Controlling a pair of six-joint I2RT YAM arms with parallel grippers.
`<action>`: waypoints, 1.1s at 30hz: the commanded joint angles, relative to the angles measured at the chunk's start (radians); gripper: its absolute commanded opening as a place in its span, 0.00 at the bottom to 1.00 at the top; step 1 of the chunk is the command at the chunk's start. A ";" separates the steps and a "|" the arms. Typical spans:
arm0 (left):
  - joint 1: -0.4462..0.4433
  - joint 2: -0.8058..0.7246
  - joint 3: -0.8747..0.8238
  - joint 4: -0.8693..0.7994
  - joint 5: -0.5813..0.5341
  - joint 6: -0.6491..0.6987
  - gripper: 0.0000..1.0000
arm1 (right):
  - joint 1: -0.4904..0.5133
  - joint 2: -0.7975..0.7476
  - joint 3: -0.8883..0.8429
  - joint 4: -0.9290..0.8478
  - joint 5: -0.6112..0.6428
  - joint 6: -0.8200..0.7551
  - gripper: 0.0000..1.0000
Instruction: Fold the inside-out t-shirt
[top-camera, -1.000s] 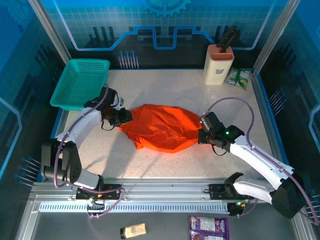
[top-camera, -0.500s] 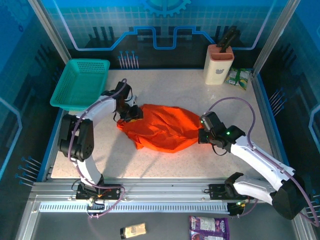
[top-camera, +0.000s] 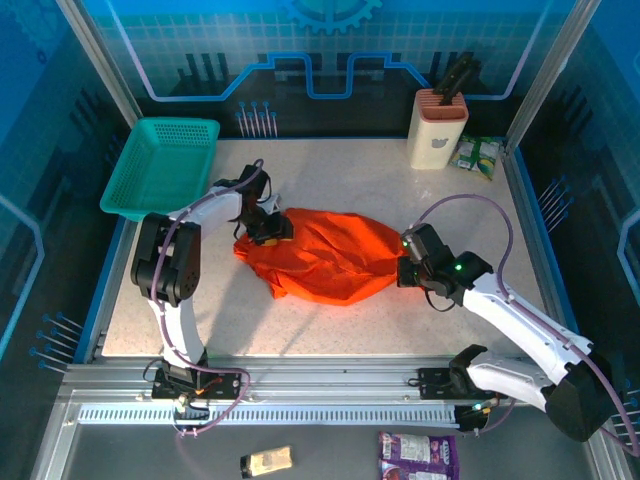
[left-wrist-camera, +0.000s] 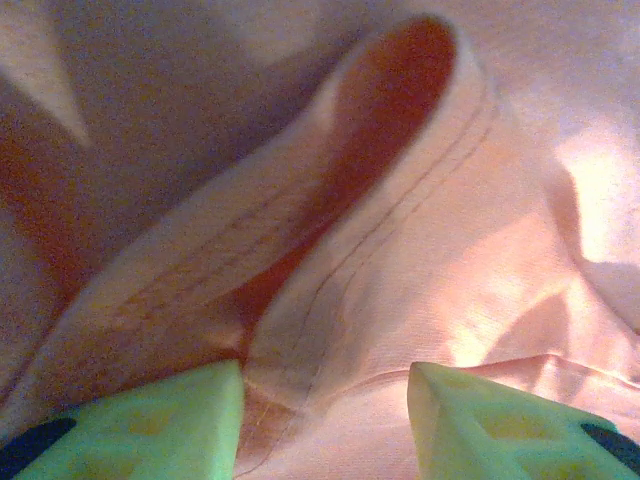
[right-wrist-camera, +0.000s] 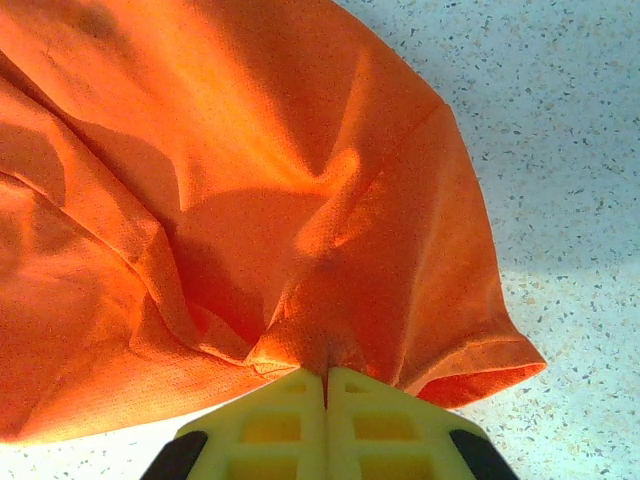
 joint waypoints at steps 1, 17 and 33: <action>-0.012 -0.022 -0.023 0.035 0.069 0.011 0.44 | -0.014 -0.017 0.027 -0.020 0.008 0.021 0.00; -0.012 -0.123 -0.072 0.103 0.122 0.105 0.49 | -0.014 -0.018 0.035 -0.031 0.011 0.023 0.00; -0.013 0.008 0.021 0.038 0.056 0.145 0.59 | -0.014 -0.022 0.054 -0.048 0.019 0.018 0.00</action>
